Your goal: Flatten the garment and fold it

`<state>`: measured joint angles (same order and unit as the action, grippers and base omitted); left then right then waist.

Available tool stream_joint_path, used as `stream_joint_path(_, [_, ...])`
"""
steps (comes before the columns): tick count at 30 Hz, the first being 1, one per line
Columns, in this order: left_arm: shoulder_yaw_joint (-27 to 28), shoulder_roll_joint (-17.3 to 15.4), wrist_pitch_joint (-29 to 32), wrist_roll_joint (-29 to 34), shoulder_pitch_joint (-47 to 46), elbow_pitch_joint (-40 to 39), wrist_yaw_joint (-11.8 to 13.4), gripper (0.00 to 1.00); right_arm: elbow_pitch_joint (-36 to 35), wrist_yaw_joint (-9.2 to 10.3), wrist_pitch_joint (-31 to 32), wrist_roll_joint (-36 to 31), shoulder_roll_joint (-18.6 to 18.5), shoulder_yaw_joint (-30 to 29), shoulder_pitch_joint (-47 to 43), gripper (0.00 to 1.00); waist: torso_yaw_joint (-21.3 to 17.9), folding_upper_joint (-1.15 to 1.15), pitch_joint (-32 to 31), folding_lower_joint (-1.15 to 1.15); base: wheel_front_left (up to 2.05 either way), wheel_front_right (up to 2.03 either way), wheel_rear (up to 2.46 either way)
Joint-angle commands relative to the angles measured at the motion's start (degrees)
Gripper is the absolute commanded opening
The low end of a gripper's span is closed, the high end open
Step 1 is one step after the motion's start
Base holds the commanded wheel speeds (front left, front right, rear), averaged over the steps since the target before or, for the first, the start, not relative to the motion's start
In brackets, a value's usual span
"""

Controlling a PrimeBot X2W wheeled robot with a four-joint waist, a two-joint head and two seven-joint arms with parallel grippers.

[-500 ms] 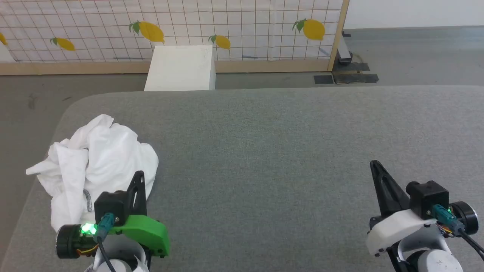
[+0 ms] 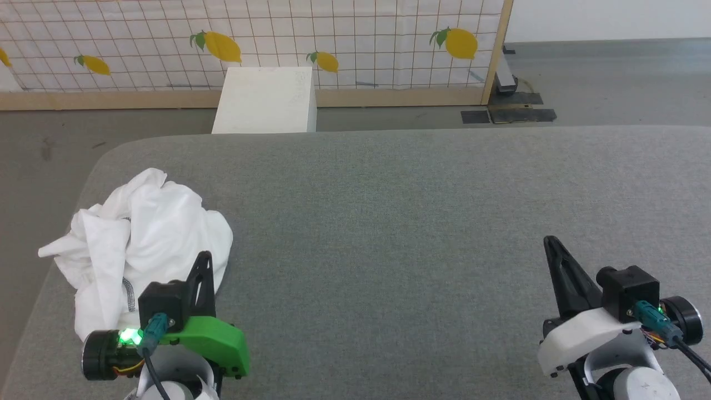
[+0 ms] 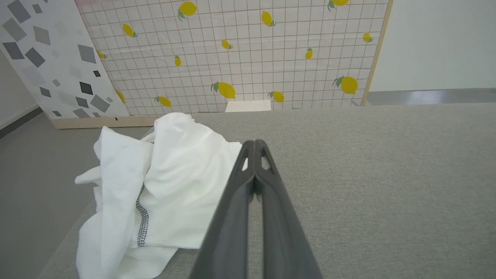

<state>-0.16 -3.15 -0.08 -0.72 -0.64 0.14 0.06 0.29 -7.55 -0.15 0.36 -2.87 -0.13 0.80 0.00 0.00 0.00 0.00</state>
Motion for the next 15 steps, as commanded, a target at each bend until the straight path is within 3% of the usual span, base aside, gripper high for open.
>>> stream_joint_path(1, [0.2, 0.3, 0.1, 0.7, 0.6, -0.1, -0.1, 0.0, -0.3, 0.06, 0.1, -0.4, 0.0, 0.1, -0.8, 0.0, 0.0, 0.0, 0.0, 0.0, 0.0, 0.0, 0.0])
stream_joint_path(4, [0.2, 0.3, 0.1, 0.7, 0.6, -0.1, -0.1, 0.0, -0.3, 0.06, 0.1, -0.4, 0.0, 0.1, -0.8, 0.0, 0.0, 0.0, 0.0, 0.0, 0.0, 0.0, 0.0])
stream_joint_path(5, [0.0, 0.0, 0.0, 0.0, 0.0, 0.0, 0.0, 1.0, 0.0, 0.0, 0.0, 0.0, 0.0, 0.0, 0.0, 1.0, 0.0, 0.0, 0.0, 0.0, 0.0, 0.0, 0.0])
stream_joint_path(15, [-0.6, 0.0, -1.1, -1.2, 0.3, 0.5, 0.4, 1.0, 1.1, -0.01, -1.1, 1.6, 0.0, -0.4, -0.4, 1.0, 0.0, 0.0, 0.0, 0.0, 0.0, 0.0, 0.0])
